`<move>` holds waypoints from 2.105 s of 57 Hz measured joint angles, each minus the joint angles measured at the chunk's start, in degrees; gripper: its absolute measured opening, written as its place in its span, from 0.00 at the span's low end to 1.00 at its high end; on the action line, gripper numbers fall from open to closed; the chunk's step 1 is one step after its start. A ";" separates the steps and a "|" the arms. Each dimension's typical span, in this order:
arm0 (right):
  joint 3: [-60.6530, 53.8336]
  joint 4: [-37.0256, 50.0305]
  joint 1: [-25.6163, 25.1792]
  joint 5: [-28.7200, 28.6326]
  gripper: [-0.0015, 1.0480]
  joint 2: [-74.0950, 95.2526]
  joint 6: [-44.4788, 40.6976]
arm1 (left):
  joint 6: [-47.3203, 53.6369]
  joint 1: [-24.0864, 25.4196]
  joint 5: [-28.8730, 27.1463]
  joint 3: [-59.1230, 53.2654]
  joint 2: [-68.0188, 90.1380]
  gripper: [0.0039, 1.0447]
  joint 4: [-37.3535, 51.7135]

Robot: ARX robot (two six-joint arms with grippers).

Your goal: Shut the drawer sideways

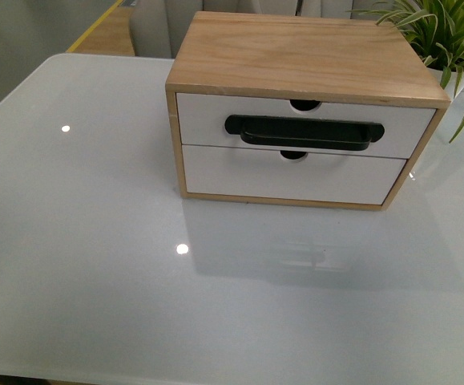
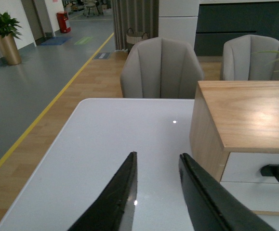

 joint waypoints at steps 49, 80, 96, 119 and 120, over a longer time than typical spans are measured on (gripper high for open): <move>-5.90 -24.30 -7.96 -7.56 0.02 -32.09 0.85 | -0.37 12.96 12.44 -15.28 -33.73 0.01 -17.40; -5.90 -34.40 -7.96 -7.58 0.02 -42.14 0.83 | -0.37 12.96 12.44 -15.28 -48.72 0.01 -31.85; -5.90 -44.87 -7.98 -7.52 0.02 -52.28 0.85 | -0.37 12.96 12.44 -15.28 -53.72 0.01 -36.81; -5.90 -44.96 -7.98 -7.52 0.02 -52.43 0.85 | -0.37 12.96 12.44 -15.28 -64.39 0.01 -47.87; -5.90 -44.96 -7.98 -7.52 0.02 -52.43 0.85 | -0.37 12.96 12.41 -15.28 -64.39 0.01 -47.87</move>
